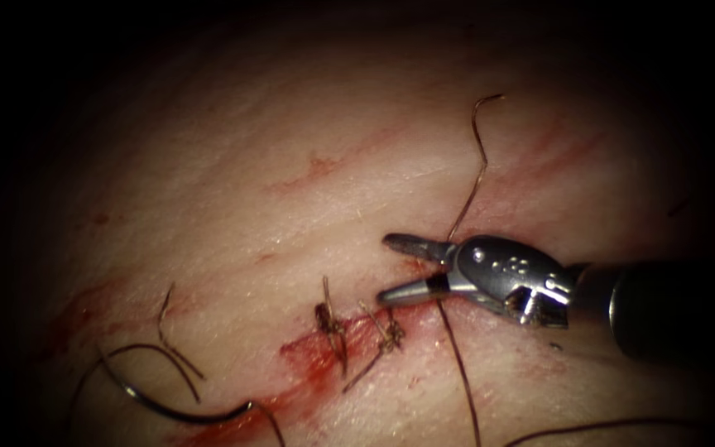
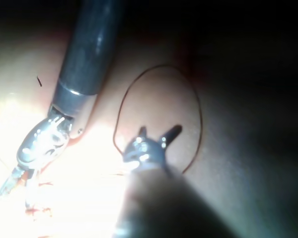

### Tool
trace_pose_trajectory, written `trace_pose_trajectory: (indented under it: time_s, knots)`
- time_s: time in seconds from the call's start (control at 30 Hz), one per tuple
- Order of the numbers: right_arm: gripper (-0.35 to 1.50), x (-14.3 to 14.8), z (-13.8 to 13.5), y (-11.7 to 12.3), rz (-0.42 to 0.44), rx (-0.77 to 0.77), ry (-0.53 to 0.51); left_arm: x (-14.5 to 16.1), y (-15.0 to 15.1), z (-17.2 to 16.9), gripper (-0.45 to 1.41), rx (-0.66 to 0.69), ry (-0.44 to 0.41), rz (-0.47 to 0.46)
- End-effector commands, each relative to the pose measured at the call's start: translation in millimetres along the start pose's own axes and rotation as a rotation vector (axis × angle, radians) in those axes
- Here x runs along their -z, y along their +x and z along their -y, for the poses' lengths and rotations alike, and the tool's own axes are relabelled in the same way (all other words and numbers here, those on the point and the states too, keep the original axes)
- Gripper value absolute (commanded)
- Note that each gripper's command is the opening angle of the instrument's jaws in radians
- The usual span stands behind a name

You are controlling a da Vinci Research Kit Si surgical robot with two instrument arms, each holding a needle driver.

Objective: Wound Closure

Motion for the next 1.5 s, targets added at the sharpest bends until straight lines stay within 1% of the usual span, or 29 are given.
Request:
trace_pose_trajectory:
  time_s: [0.03,0.1,0.17,0.2,0.23,0.27,0.3,0.4,0.5,0.6,0.63,0.73,0.77,0.8,0.83,0.93,1.0,1.17,1.2,1.27,1.3,1.33,1.37,1.43,1.47,1.5]
  knots:
    - [1.33,-0.9,0.3,-0.6,-0.002,-0.001,0.003,-1.4,-0.5,0.6,0.68,0.001,0.006,-0.001]
    - [1.33,-0.9,0.6,-0.8,-0.001,0.001,0.004,-3.7,-1.0,1.9,0.74,-0.005,0.028,-0.003]
    - [1.33,-0.8,0.6,-0.8,-0.002,0.002,0.006,-5.0,-1.5,3.0,0.76,-0.009,0.046,-0.004]
    - [1.33,-0.3,0.6,-0.9,0.0,0.003,0.001,-5.8,-1.9,3.9,0.61,-0.014,0.052,-0.003]
    - [1.33,-0.1,0.6,-1.0,0.0,0.003,0.0,-6.0,-2.1,4.3,0.29,-0.016,0.053,-0.003]
    - [1.33,0.2,0.6,-1.1,0.001,0.003,-0.007,-6.3,-2.4,4.8,-0.16,-0.024,0.058,-0.002]
    - [1.31,0.4,0.6,-1.1,0.005,0.004,-0.011,-6.6,-2.6,5.3,-0.45,-0.062,0.058,-0.001]
    - [1.31,1.4,0.3,-1.3,0.002,0.004,-0.03,-6.8,-2.7,6.8,-0.45,-0.09,0.055,0.0]
    - [1.31,2.8,-0.3,-1.1,-0.006,-0.001,-0.054,-6.3,-1.8,9.2,-0.45,-0.12,0.121,-0.01]
    - [1.31,4.6,-0.9,-0.7,-0.017,-0.011,-0.078,-4.2,-0.1,12.4,-0.45,-0.14,0.185,-0.028]
    - [1.31,5.2,-1.1,-0.5,-0.021,-0.014,-0.084,-3.1,0.7,13.7,-0.45,-0.141,0.208,-0.035]
    - [1.31,6.7,-1.2,-0.4,-0.023,-0.017,-0.096,-0.4,2.0,16.8,-0.45,-0.132,0.243,-0.05]
    - [1.31,7.0,-1.1,-0.5,-0.023,-0.018,-0.097,0.2,2.2,17.6,-0.45,-0.126,0.25,-0.052]
    - [1.31,7.4,-1.1,-0.7,-0.022,-0.018,-0.098,1.2,2.3,19.2,-0.45,-0.123,0.265,-0.052]
    - [1.31,7.5,-1.0,-0.7,-0.022,-0.017,-0.1,1.4,2.1,19.6,-0.45,-0.121,0.271,-0.052]
    - [1.31,7.8,-0.9,-0.8,-0.022,-0.017,-0.097,2.4,1.4,20.5,-0.45,-0.118,0.271,-0.049]
    - [1.31,8.0,-0.9,-0.9,-0.021,-0.01,-0.098,3.1,1.2,20.3,-0.45,-0.118,0.268,-0.048]
    - [1.31,8.9,-0.9,-1.1,-0.019,-0.01,-0.103,4.6,1.5,20.0,-0.45,-0.116,0.259,-0.047]
    - [1.31,9.3,-1.0,-1.2,-0.018,-0.01,-0.105,5.2,1.8,19.5,-0.45,-0.119,0.233,-0.047]
    - [1.31,9.6,-1.0,-1.3,-0.017,-0.012,-0.111,5.5,2.2,18.4,-0.45,-0.04,0.185,-0.065]
    - [1.31,9.6,-1.0,-1.3,-0.017,-0.012,-0.111,5.5,2.2,18.4,-0.45,-0.04,0.185,-0.065]
    - [1.31,9.7,-1.1,-1.3,-0.016,-0.013,-0.113,5.5,2.3,17.9,-0.26,-0.011,0.163,-0.072]
    - [1.31,9.7,-1.1,-1.4,-0.016,-0.013,-0.114,5.5,2.5,17.2,-0.03,0.013,0.144,-0.079]
    - [1.33,9.7,-1.1,-1.4,-0.016,-0.013,-0.114,4.9,2.9,15.3,0.27,0.06,0.097,-0.079]
    - [1.33,9.7,-1.1,-1.4,-0.016,-0.013,-0.114,4.5,3.1,14.4,0.36,0.07,0.074,-0.077]
    - [1.33,9.7,-1.0,-1.4,-0.016,-0.013,-0.115,4.0,3.2,13.4,0.53,0.073,0.054,-0.075]
